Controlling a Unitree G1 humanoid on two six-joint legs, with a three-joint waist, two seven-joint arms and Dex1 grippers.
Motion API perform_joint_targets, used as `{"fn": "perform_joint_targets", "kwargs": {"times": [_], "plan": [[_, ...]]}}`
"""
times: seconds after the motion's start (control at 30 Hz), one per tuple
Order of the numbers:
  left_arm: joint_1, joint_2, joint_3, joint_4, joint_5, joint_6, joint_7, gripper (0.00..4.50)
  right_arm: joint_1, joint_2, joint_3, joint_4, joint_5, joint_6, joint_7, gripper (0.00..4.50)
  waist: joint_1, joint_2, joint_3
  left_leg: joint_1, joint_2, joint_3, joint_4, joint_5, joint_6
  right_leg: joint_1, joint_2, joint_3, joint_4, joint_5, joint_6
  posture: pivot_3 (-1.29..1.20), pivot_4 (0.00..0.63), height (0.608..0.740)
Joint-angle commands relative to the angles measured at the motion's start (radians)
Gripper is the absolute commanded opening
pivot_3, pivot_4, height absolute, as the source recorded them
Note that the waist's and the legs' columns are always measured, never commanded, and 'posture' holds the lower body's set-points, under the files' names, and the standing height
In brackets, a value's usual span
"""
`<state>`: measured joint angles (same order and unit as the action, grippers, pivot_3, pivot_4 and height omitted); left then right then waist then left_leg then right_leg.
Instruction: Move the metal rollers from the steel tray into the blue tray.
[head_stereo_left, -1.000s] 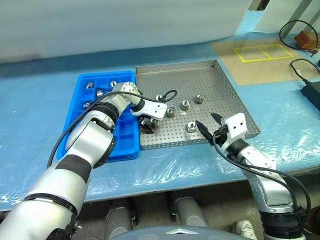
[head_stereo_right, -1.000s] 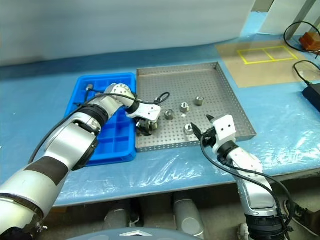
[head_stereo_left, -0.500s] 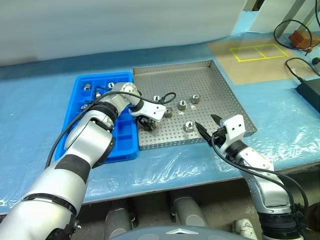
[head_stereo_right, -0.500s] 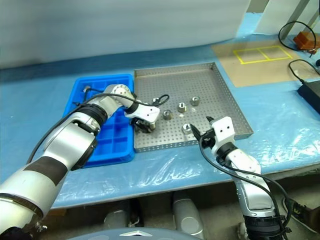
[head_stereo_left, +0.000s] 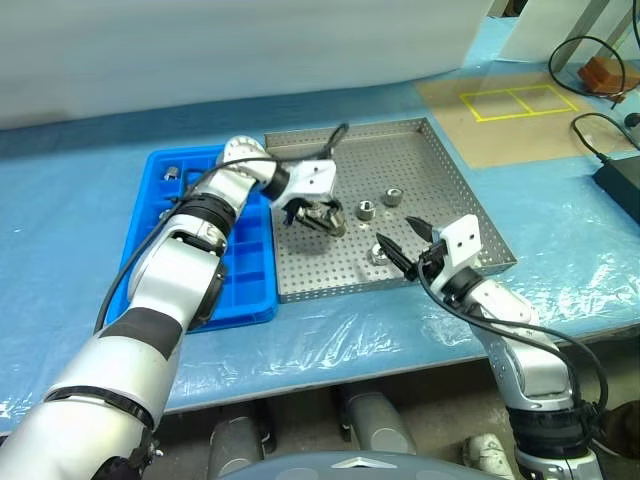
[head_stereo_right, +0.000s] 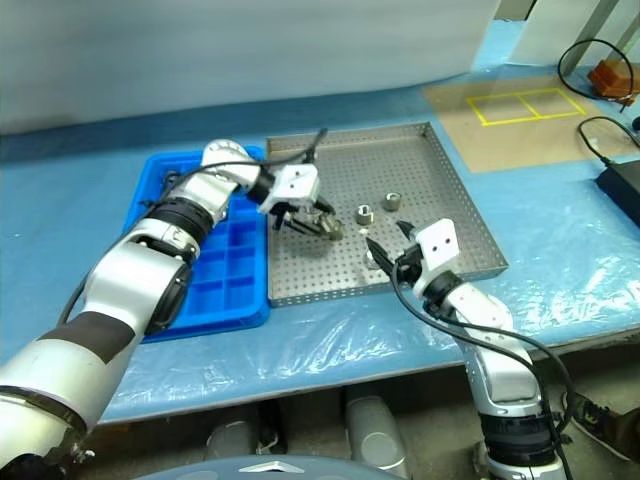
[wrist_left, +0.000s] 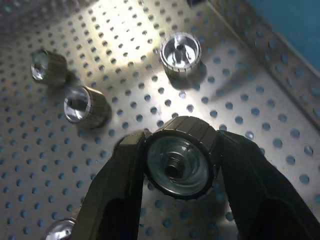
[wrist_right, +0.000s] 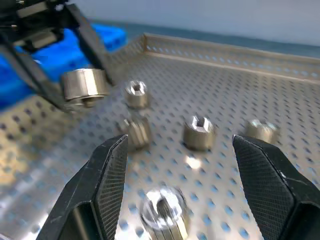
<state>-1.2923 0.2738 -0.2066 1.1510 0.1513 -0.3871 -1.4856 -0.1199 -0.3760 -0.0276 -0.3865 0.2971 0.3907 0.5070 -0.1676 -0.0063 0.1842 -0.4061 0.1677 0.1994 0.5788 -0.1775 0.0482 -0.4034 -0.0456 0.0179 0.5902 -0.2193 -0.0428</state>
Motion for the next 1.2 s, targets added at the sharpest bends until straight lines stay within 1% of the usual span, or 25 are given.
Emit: {"fn": "perform_joint_targets", "kwargs": {"times": [0.03, 0.1, 0.13, 0.23, 0.27, 0.37, 0.57, 0.63, 0.73, 0.8, 0.93, 1.07, 1.2], "plan": [[0.038, 0.117, 0.032, -0.159, -0.081, 0.008, -0.115, 1.89, -0.057, -0.058, 0.019, -0.024, 0.044, 0.025, 0.093, 3.38, 0.003, 0.000, 0.000, 0.001, 0.000, 0.000, -0.001, 0.000, 0.000, 0.000, 0.000, 0.000, 0.000, 0.000, 0.000, -0.42, 0.150, 0.740], [0.091, 0.190, 0.038, -0.265, -0.115, 0.049, -0.129, 1.89, -0.099, -0.085, 0.037, -0.007, 0.068, 0.047, 0.146, 3.38, 0.012, 0.001, 0.000, 0.002, 0.001, 0.000, -0.002, 0.001, -0.001, 0.001, 0.000, 0.000, 0.001, 0.000, 0.000, -0.38, 0.150, 0.740], [0.107, 0.207, 0.042, -0.301, -0.125, 0.073, -0.128, 1.89, -0.109, -0.093, 0.039, -0.003, 0.080, 0.053, 0.166, 3.38, 0.019, 0.001, 0.001, 0.003, 0.002, 0.000, -0.002, 0.001, -0.002, 0.001, 0.000, 0.000, 0.001, 0.000, 0.000, -0.33, 0.150, 0.740], [0.165, 0.280, 0.077, -0.384, -0.133, 0.141, -0.046, 1.89, -0.163, -0.106, 0.084, 0.017, 0.103, 0.071, 0.240, 3.38, 0.059, 0.003, 0.002, 0.003, 0.003, 0.000, -0.003, 0.003, -0.004, 0.001, 0.001, -0.002, 0.002, 0.000, 0.000, -0.29, 0.150, 0.740], [0.189, 0.301, 0.089, -0.414, -0.141, 0.156, -0.027, 1.89, -0.180, -0.108, 0.097, 0.032, 0.102, 0.067, 0.260, 3.38, 0.074, 0.003, 0.002, 0.003, 0.003, 0.000, -0.002, 0.003, -0.004, 0.001, 0.001, -0.002, 0.003, 0.000, 0.000, -0.24, 0.150, 0.740], [0.301, 0.355, 0.159, -0.539, -0.191, 0.247, 0.064, 1.89, -0.257, -0.083, 0.130, 0.130, 0.081, 0.036, 0.294, 3.38, 0.120, 0.004, 0.002, 0.003, 0.003, 0.001, -0.003, 0.004, -0.005, 0.000, 0.000, -0.002, 0.004, 0.000, -0.001, -0.16, 0.150, 0.740], [0.586, 0.404, 0.278, -0.755, -0.220, 0.445, 0.312, 1.89, -0.366, -0.044, 0.193, 0.286, 0.037, -0.045, 0.360, 3.38, 0.192, 0.004, 0.002, 0.004, 0.003, 0.003, -0.003, 0.004, -0.011, -0.005, -0.002, -0.002, 0.016, -0.004, -0.007, -0.04, 0.150, 0.740], [0.703, 0.416, 0.300, -0.856, -0.244, 0.521, 0.344, 1.89, -0.388, -0.032, 0.199, 0.313, 0.039, -0.054, 0.377, 3.38, 0.207, 0.004, 0.002, 0.003, 0.005, 0.003, -0.004, 0.005, -0.014, -0.007, -0.002, -0.004, 0.018, -0.004, -0.007, -0.01, 0.150, 0.740], [0.826, 0.421, 0.326, -0.972, -0.273, 0.611, 0.395, 1.89, -0.391, -0.022, 0.216, 0.323, 0.038, -0.058, 0.400, 3.38, 0.230, 0.003, 0.002, 0.002, 0.006, 0.003, -0.004, 0.007, -0.016, -0.007, -0.002, -0.007, 0.018, -0.004, -0.007, 0.01, 0.150, 0.740], [0.860, 0.416, 0.333, -1.007, -0.288, 0.643, 0.427, 1.89, -0.387, -0.021, 0.222, 0.329, 0.028, -0.064, 0.407, 3.38, 0.243, 0.003, 0.002, 0.002, 0.007, 0.003, -0.004, 0.008, -0.017, -0.006, -0.002, -0.009, 0.018, -0.004, -0.007, 0.01, 0.150, 0.740], [0.865, 0.408, 0.321, -1.023, -0.299, 0.665, 0.478, 1.89, -0.387, -0.021, 0.219, 0.337, 0.019, -0.073, 0.407, 3.38, 0.263, 0.003, 0.002, 0.003, 0.009, 0.003, -0.007, 0.012, -0.024, -0.004, -0.003, -0.014, 0.018, -0.005, -0.007, 0.01, 0.150, 0.740], [0.838, 0.391, 0.304, -0.973, -0.316, 0.681, 0.501, 1.89, -0.371, -0.025, 0.218, 0.324, 0.011, -0.070, 0.399, 3.38, 0.262, 0.003, 0.002, 0.004, 0.011, 0.003, -0.009, 0.014, -0.026, -0.004, -0.003, -0.017, 0.018, -0.005, -0.007, -0.01, 0.150, 0.740], [0.817, 0.396, 0.270, -0.914, -0.291, 0.658, 0.510, 1.89, -0.354, -0.031, 0.211, 0.308, 0.006, -0.064, 0.387, 3.38, 0.260, 0.003, 0.002, 0.004, 0.011, 0.003, -0.011, 0.016, -0.029, -0.005, -0.002, -0.017, 0.018, -0.005, -0.007, -0.04, 0.150, 0.740]]}}
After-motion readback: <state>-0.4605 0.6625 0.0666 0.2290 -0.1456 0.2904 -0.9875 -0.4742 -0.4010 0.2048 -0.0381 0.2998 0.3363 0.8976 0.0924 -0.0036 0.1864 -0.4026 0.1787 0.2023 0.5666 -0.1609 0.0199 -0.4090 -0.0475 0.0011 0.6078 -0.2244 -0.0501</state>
